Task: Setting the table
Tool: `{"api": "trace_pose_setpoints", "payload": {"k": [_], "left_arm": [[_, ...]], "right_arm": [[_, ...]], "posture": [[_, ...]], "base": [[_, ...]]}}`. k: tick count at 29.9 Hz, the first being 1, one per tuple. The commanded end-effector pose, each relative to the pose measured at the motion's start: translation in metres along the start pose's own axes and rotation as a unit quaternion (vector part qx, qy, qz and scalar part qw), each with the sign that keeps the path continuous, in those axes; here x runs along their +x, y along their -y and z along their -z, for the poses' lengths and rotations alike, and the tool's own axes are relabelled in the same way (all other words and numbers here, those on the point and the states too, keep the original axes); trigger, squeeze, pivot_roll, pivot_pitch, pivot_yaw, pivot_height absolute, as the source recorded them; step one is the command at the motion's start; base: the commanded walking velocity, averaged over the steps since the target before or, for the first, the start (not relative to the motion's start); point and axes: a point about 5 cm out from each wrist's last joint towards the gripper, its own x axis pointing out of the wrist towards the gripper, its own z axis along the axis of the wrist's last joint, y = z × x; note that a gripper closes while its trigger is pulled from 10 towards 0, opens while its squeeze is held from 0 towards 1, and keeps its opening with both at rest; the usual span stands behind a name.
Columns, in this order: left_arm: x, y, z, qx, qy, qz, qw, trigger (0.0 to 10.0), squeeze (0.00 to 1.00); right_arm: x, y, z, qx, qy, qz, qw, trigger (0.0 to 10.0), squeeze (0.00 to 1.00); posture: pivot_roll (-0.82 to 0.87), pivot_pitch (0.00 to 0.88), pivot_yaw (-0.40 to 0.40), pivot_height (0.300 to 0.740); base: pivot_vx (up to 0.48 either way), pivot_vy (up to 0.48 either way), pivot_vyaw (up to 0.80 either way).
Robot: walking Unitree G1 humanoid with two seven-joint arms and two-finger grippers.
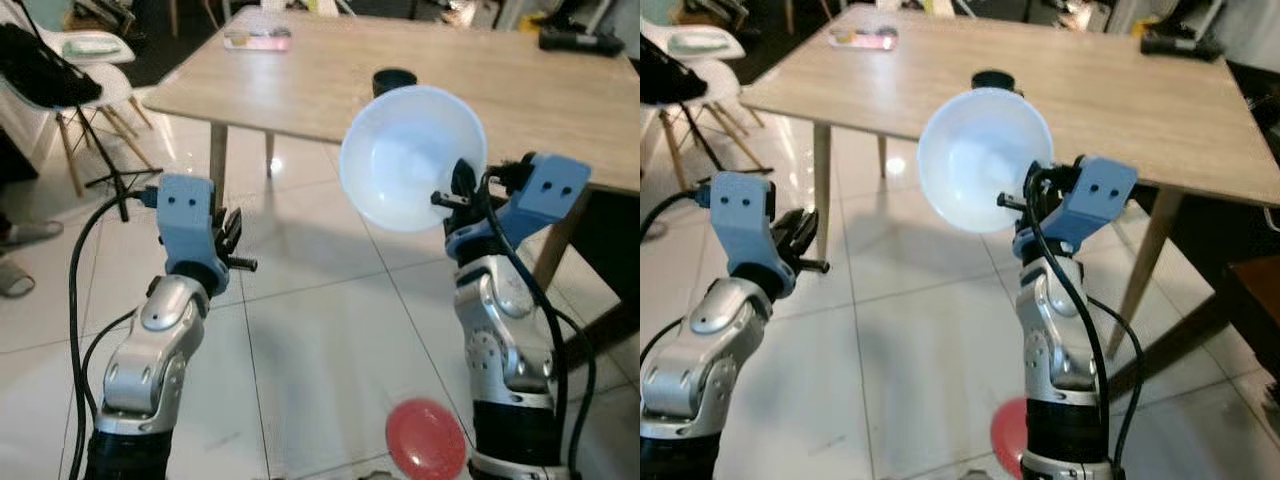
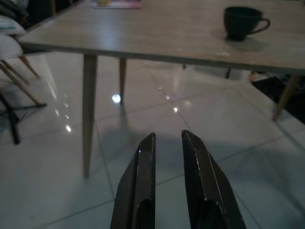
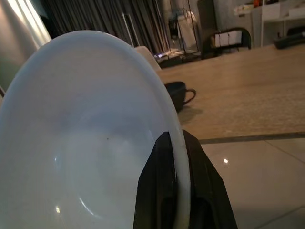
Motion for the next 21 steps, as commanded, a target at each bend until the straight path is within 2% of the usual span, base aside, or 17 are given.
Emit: {"api": "trace_pose_setpoints", "payload": {"k": [1,15,21], "left_arm": [[-0.0023,-0.0047,0.0028,0.005,-0.006,-0.008,1.000,10.0,0.00],[-0.0026,-0.0046,0.0036,0.004,-0.006,-0.007,1.000,10.0,0.00],[-0.0024,-0.0047,0.0035,0.005,-0.006,-0.007,1.000,10.0,0.00]], "right_arm": [[-0.0007,-0.0033,-0.0005,0.007,0.001,-0.004,1.000,10.0,0.00],[-0.0005,-0.0047,0.0009,0.011,-0.002,-0.007,1.000,10.0,0.00],[-0.0002,-0.0047,0.0013,0.013,-0.003,-0.006,1.000,10.0,0.00]], "posture": [[0.05,0.118,0.077,0.740],[0.05,0.113,0.076,0.740],[0.05,0.111,0.076,0.740]], "base": [[0.480,0.000,0.00],[0.479,0.000,0.00],[0.475,0.000,-0.68]]}}
